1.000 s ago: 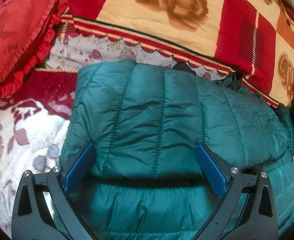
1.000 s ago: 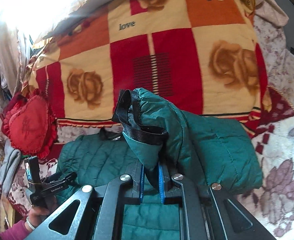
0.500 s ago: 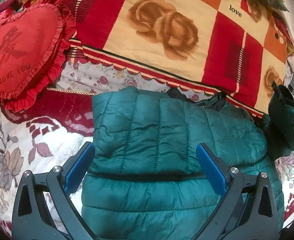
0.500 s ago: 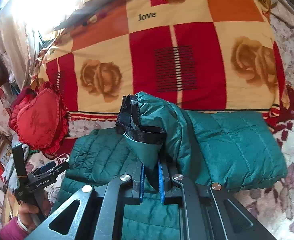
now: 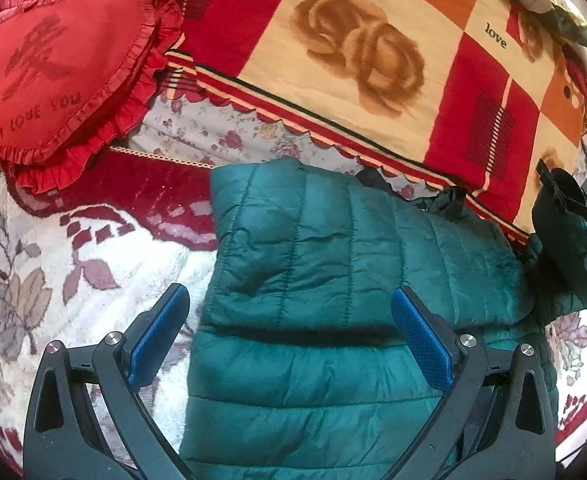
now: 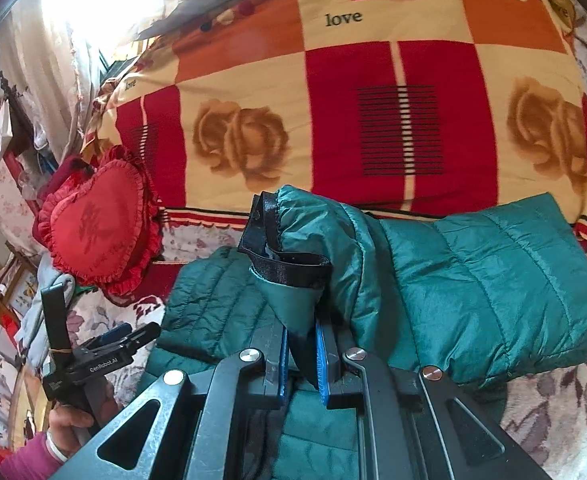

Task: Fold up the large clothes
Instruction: 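Carry the held sleeve across the jacket body toward the left gripper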

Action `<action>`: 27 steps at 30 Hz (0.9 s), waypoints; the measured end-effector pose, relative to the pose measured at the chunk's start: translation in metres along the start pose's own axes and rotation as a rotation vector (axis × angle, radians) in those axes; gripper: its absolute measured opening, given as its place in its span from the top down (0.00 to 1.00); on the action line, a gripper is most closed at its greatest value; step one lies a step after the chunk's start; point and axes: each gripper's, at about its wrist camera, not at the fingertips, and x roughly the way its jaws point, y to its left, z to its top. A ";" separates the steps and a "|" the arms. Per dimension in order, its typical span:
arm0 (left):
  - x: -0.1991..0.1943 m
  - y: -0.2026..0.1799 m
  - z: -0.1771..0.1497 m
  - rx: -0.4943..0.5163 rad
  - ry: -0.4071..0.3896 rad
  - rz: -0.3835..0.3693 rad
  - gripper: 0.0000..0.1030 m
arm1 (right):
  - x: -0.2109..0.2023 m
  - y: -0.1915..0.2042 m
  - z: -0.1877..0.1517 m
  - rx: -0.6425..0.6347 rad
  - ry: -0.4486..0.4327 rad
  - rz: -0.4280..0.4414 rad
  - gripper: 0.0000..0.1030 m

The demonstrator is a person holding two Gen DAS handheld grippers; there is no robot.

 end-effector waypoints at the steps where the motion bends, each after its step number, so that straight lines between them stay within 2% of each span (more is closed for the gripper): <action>1: 0.000 0.001 0.000 -0.002 0.002 0.000 0.02 | 0.001 0.003 0.000 -0.001 0.002 0.007 0.90; 15: -0.012 0.025 0.015 -0.097 -0.006 -0.035 0.02 | 0.040 0.057 0.004 -0.026 0.055 0.126 0.90; 20: -0.013 0.041 0.017 -0.125 -0.010 -0.024 0.02 | 0.064 0.074 -0.001 -0.022 0.093 0.165 0.90; 27: -0.007 0.067 0.012 -0.178 0.009 -0.004 0.02 | 0.095 0.089 -0.012 -0.028 0.137 0.177 0.90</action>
